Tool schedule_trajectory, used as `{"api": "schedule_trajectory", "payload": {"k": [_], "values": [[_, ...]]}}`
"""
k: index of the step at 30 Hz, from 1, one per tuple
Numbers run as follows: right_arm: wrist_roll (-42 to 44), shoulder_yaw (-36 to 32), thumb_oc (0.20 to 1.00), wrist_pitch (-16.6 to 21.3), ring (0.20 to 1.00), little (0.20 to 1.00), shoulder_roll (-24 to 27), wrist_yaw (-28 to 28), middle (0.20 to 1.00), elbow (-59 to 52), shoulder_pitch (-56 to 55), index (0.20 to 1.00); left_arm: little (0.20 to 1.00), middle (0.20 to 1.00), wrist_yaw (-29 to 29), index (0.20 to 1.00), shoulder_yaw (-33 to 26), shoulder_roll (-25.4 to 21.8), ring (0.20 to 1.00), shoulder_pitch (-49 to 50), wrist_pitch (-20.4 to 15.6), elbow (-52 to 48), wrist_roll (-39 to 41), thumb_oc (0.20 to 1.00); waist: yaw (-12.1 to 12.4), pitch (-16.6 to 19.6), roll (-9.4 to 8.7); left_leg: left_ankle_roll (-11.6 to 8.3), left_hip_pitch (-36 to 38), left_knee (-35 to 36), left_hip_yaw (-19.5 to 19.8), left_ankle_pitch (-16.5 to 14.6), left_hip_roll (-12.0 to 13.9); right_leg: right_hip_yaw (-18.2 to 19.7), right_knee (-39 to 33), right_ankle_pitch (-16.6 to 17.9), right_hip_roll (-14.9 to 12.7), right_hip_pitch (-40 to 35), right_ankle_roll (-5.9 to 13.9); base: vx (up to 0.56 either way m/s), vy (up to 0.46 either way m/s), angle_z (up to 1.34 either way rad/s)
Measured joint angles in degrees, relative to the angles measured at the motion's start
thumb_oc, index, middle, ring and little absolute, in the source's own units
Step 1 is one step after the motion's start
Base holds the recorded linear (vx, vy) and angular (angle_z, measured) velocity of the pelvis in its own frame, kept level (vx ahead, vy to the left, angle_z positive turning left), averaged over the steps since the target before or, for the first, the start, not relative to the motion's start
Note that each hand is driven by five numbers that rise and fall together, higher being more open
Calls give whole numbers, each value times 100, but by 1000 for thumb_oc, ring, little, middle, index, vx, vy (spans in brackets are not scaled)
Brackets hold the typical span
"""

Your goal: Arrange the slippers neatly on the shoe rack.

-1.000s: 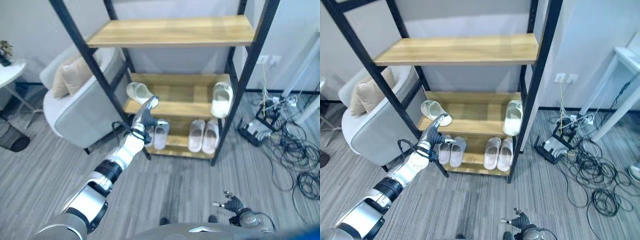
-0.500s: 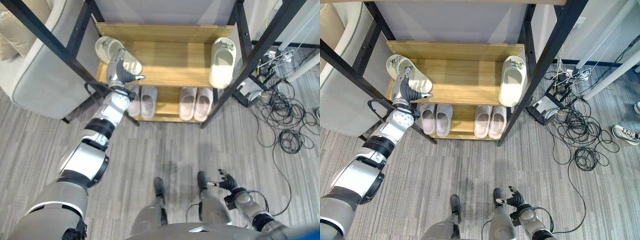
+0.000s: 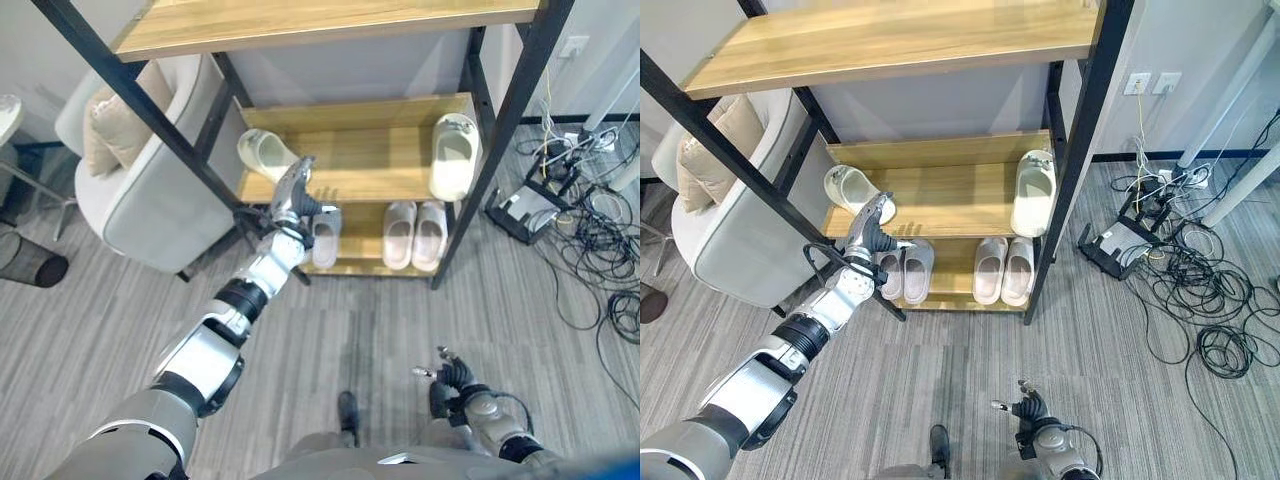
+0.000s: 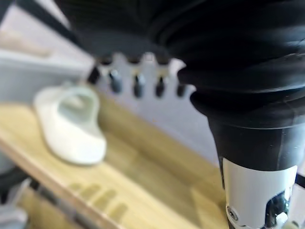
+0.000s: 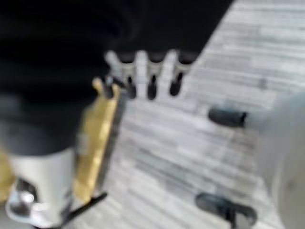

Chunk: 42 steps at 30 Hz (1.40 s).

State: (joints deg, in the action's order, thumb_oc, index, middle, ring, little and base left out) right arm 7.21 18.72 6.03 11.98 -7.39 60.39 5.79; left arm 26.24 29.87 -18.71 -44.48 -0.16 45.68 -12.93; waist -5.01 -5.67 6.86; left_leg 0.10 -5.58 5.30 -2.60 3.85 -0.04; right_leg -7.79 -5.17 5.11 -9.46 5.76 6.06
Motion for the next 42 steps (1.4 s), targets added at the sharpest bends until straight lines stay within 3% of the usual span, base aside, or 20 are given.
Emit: {"api": "schedule_trajectory", "payload": {"k": [4,7,8,10,17,19,31,34,37,41,42], "values": [[0,4,1000,-8,1000,1000,-12,-5,1000,220,100,1000,1000,1000,4,1000,189,-196,1000,-554,121,517,-120,1000,-12,-21,-43,11,-307,0,4,103,-9,16,0,108,17,317,-6,-66,36,-1],[4,0,1000,-5,1000,1000,-15,-14,1000,235,59,1000,1000,1000,39,1000,220,-593,1000,-1301,219,810,-185,1000,-32,-214,-252,-6,-557,0,-21,171,-10,73,0,209,23,593,-4,-72,77,-8],[35,-1,1000,-6,1000,1000,-36,-30,1000,241,162,1000,1000,1000,51,1000,218,-664,1000,-1736,229,1131,-166,1000,-33,-438,-355,-4,-630,0,-25,211,-20,89,1,257,20,672,-6,-60,84,-1],[46,-3,1000,-7,1000,1000,-52,-81,1000,243,300,1000,1000,1000,142,1000,217,-695,1000,-2192,356,1409,-86,1000,-37,-581,-419,8,-844,-1,-34,271,-36,102,0,320,1,885,-9,-23,50,-1],[72,113,1000,4,1000,1000,-51,-187,1000,129,637,1000,1000,1000,168,1000,356,-703,1000,-2603,479,1420,44,1000,-43,-927,-428,13,-941,-1,-82,291,-79,114,2,337,-40,1007,-1,4,75,-1],[225,87,1000,59,1000,1000,-14,-216,1000,130,925,1000,1000,1000,185,1000,584,-800,1000,-3299,512,1718,44,1000,-47,-1064,-440,36,-1266,-1,-88,336,-103,108,1,422,-77,1319,26,47,87,2],[288,114,1000,72,1000,1000,-31,-311,1000,142,998,1000,1000,1000,380,1000,591,-1366,1000,-3612,580,1875,111,1000,-19,-1081,-503,60,-1435,-2,-128,348,-133,34,3,458,-106,1491,32,40,46,0],[394,210,1000,76,1000,1000,-51,-427,1000,54,1536,1000,1000,1000,413,1000,585,-1379,1000,-3646,617,1928,113,1000,-10,-1086,-778,44,-1681,-4,-77,416,-93,-109,3,524,-65,1709,-14,-7,-2,7],[548,186,1000,153,1000,1000,-248,-532,1000,271,1684,1000,1000,1000,549,1000,573,-1503,1000,-4239,660,2597,566,1000,-10,-1060,-1081,46,-1855,-4,-90,425,-98,-254,4,601,-71,1895,-13,24,41,0],[734,186,1000,160,1000,1000,-335,-562,1000,373,1651,1000,1000,1000,608,1000,590,-1521,1000,-4600,675,2780,796,1000,-17,-1066,-1127,76,-2051,-6,-155,448,-209,-259,3,681,-200,2136,-15,33,58,-6],[894,205,1000,165,1000,1000,-300,-562,1000,284,1656,1000,1000,1000,615,1000,575,-1314,1000,-4599,679,2782,961,1000,44,-1070,-1107,76,-2057,-34,-152,448,-225,-260,3,680,-227,2121,-15,30,22,5]]}}
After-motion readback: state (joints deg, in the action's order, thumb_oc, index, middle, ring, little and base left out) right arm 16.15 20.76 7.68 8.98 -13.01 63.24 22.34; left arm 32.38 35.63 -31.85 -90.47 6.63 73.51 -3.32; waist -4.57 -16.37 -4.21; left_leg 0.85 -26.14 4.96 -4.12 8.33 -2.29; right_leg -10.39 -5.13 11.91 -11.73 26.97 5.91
